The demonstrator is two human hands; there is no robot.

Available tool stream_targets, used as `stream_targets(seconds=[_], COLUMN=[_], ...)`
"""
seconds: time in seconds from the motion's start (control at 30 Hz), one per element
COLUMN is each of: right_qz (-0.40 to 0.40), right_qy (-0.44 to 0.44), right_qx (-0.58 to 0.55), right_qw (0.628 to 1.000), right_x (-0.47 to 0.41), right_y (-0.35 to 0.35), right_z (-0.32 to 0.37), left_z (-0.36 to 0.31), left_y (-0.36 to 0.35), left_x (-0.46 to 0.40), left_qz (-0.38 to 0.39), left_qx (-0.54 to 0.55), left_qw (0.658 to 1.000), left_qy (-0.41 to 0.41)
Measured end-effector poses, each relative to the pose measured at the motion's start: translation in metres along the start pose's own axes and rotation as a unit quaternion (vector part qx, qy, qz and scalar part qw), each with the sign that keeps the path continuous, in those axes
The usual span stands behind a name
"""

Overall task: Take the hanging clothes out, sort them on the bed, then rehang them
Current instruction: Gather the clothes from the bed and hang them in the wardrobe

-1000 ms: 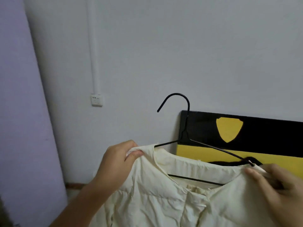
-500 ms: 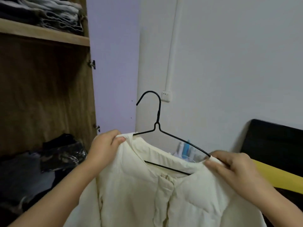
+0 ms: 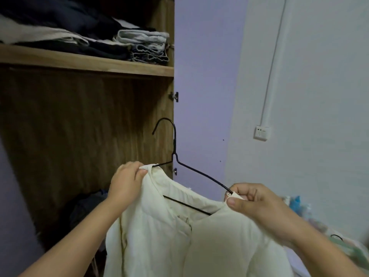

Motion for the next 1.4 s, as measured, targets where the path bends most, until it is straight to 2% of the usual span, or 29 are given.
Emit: stream_targets(seconds=[0.1,0.23,0.43,0.53,0.8,1.1,1.23,1.4], right_qz=[-0.008,-0.019,-0.022,0.002,0.084,0.152,0.145,0.126], right_qy=[-0.008,-0.035,-0.035,-0.026,0.007,-0.030,-0.009,0.069], right_qx=[-0.060,-0.097,-0.045,-0.024,-0.064,-0.102,-0.115,-0.113], right_qw=[0.998,0.994,0.998,0.999,0.994,0.983,0.983,0.983], right_x=[-0.026,-0.064,-0.138,-0.182,-0.305,-0.421,-0.473,-0.533], right_y=[-0.034,-0.070,-0.102,-0.113,-0.127,-0.174,-0.202,-0.253], right_z=[-0.007,-0.014,-0.044,-0.064,-0.083,-0.083,-0.072,-0.046], left_z=[0.024,0.056,0.105,0.130,0.177,0.215,0.241,0.274], left_y=[0.012,0.021,0.025,0.025,0.024,0.035,0.049,0.064], left_x=[-0.010,-0.019,-0.034,-0.046,-0.102,-0.155,-0.193,-0.241], left_qz=[-0.013,0.010,0.012,0.010,-0.044,-0.056,-0.033,-0.049], left_qx=[0.007,0.003,0.004,-0.019,-0.103,-0.157,-0.143,-0.139], left_qw=[0.999,0.995,0.982,0.975,0.951,0.906,0.903,0.913], left_qy=[0.053,0.102,0.187,0.223,0.289,0.388,0.403,0.380])
Point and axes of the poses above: each hand's wrist, its own x-axis away from the middle knuckle, its own y-axis out of the back of the hand, z = x × y, the point moved 2 cm from there along -x, towards the middle knuckle, and after that the axes turned 9 degrees about y, right-handed, at the moved point
